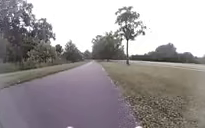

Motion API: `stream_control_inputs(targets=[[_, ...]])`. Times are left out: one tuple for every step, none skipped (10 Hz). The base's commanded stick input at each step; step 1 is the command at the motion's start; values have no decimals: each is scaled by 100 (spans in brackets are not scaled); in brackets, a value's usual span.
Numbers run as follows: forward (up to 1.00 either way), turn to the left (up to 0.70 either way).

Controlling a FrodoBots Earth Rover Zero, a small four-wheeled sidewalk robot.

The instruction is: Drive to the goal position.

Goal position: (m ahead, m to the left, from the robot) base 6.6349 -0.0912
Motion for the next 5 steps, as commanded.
stream_control_inputs(targets=[[70,0],[70,0],[70,0],[70,0],[70,0]])
